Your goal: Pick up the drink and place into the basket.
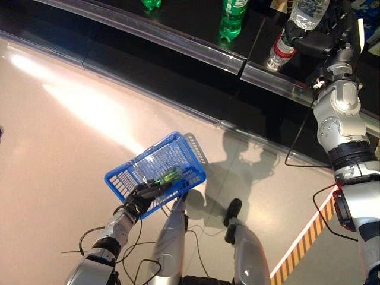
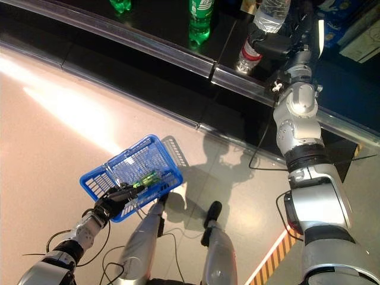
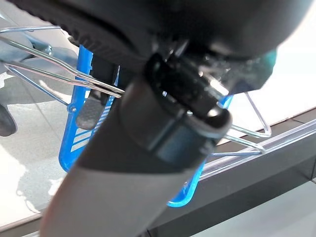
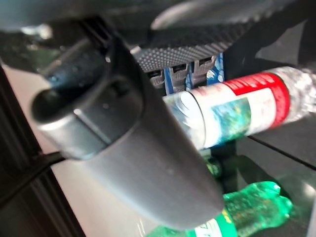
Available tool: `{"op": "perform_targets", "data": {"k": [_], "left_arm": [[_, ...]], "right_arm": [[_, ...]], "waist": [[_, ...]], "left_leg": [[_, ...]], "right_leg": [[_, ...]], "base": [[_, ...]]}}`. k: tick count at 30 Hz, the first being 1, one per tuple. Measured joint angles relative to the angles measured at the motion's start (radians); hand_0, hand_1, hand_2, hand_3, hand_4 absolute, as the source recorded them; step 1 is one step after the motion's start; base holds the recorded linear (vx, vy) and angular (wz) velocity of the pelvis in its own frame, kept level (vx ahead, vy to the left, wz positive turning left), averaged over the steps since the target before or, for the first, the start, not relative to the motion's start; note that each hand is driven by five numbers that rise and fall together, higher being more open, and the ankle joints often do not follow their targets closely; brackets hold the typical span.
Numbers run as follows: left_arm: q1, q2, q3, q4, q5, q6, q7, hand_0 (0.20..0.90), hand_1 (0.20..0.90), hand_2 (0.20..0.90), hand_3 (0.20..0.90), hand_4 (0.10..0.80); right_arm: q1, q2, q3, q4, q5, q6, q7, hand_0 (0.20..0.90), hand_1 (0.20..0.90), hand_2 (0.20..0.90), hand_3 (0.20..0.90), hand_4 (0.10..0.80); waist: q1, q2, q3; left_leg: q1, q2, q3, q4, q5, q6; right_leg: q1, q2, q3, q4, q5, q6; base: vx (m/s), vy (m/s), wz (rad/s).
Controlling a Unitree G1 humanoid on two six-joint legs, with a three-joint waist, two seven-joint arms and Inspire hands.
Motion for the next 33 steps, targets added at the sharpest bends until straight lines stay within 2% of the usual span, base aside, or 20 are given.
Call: {"op": "perform_targets", "data": {"k": [16,30,31,32,33], "left_arm": [[0.001,0.015,-0.004,0.014,0.001,0.005,-0.013,0.3,0.3,0.3,0.2,0.1],[0.038,0.05,-0.041,0.017,0.005,0.008,-0.015,0.3,0.3,0.3,0.2,0.1],[0.039,0.05,-0.041,0.017,0.004,0.008,-0.017,0.3,0.3,0.3,0.2,0.1],[0.04,0.049,-0.041,0.016,0.004,0.008,-0.018,0.3,0.3,0.3,0.2,0.1],[0.041,0.049,-0.041,0.016,0.003,0.008,-0.02,0.3,0.3,0.3,0.2,0.1]], "right_arm": [[-0.043,-0.002,0.056,0.119,0.017,0.058,0.006,0.9,0.9,0.9,0.9,0.8],[-0.1,-0.006,0.077,0.194,0.017,0.097,0.016,0.9,0.9,0.9,0.9,0.8],[-0.1,-0.007,0.077,0.195,0.017,0.098,0.017,0.535,0.535,0.535,0.475,0.375],[-0.1,-0.007,0.077,0.198,0.017,0.098,0.018,0.3,0.3,0.3,0.2,0.1],[-0.1,-0.007,0.077,0.204,0.017,0.098,0.018,0.3,0.3,0.3,0.2,0.1]], "waist": [[0.01,0.0,0.0],[0.022,0.0,0.0],[0.025,0.0,0.0],[0.027,0.0,0.0],[0.03,0.0,0.0]], "left_leg": [[0.011,-0.005,-0.009,-0.003,0.0,0.001],[0.013,-0.014,-0.012,-0.016,0.002,0.003],[0.013,-0.013,-0.012,-0.016,0.002,0.003],[0.013,-0.014,-0.012,-0.016,0.003,0.004],[0.013,-0.014,-0.012,-0.016,0.003,0.005]], "right_leg": [[0.027,-0.003,-0.02,-0.021,0.002,0.003],[0.033,-0.009,-0.024,-0.034,0.006,0.01],[0.034,-0.009,-0.024,-0.034,0.006,0.01],[0.034,-0.009,-0.024,-0.034,0.006,0.01],[0.034,-0.009,-0.024,-0.034,0.006,0.01]], "base": [[0.001,-0.001,0.0],[0.013,0.004,0.02],[0.0,0.0,0.0],[0.0,0.0,0.0],[0.0,0.0,0.0]]}}
